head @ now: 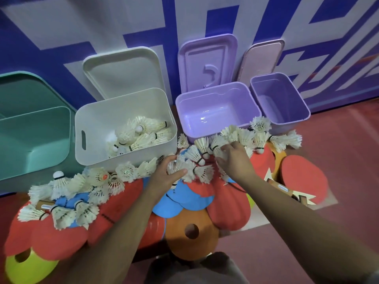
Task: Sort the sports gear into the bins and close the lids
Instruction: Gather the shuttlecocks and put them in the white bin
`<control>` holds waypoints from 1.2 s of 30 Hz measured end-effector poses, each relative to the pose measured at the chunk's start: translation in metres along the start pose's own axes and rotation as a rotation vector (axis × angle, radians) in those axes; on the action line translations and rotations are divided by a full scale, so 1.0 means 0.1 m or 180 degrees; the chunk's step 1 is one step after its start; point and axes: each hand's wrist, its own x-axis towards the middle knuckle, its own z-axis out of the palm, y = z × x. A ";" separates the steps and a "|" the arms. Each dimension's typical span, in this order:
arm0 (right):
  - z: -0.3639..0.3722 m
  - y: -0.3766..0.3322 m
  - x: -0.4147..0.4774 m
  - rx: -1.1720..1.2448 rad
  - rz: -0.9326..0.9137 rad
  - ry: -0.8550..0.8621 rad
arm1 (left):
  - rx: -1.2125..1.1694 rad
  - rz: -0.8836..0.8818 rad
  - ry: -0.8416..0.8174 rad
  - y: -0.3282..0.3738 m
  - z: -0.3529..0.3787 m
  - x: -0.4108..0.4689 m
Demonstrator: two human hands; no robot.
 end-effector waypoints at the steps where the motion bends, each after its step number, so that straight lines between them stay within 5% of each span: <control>1: 0.01 0.00 0.01 -0.0038 -0.0007 0.0048 | -0.0006 0.0003 0.0021 0.01 0.01 0.00; 5: 0.06 0.05 -0.02 -0.0322 -0.0120 -0.0004 | 0.0005 -0.0100 0.0162 -0.01 0.09 0.00; 12: -0.16 -0.06 -0.07 0.1155 -0.0272 0.0020 | -0.0092 -0.0171 0.0279 -0.08 0.12 -0.04; 15: -0.33 -0.25 -0.11 0.1714 -0.0420 -0.0194 | -0.0055 -0.0119 0.0303 0.00 0.07 -0.12; 21: -0.26 -0.72 -0.18 0.1620 -0.0902 -0.0635 | -0.0152 -0.0035 0.0158 0.09 -0.05 -0.27; 26: -0.07 -1.02 -0.30 0.2028 -0.0894 -0.1257 | -0.0344 0.0001 0.0165 -0.02 -0.19 -0.46; 29: 0.04 -1.08 -0.30 0.2197 -0.0678 -0.1180 | -0.0558 -0.0109 0.0373 -0.11 -0.30 -0.54; 32: 0.21 -0.98 -0.24 0.1757 -0.0306 -0.0859 | -0.0613 -0.0257 0.0576 -0.20 -0.42 -0.58; 36: 0.51 -0.67 -0.30 -0.0015 -0.0679 -0.1261 | -0.0462 -0.0404 0.0582 -0.30 -0.58 -0.61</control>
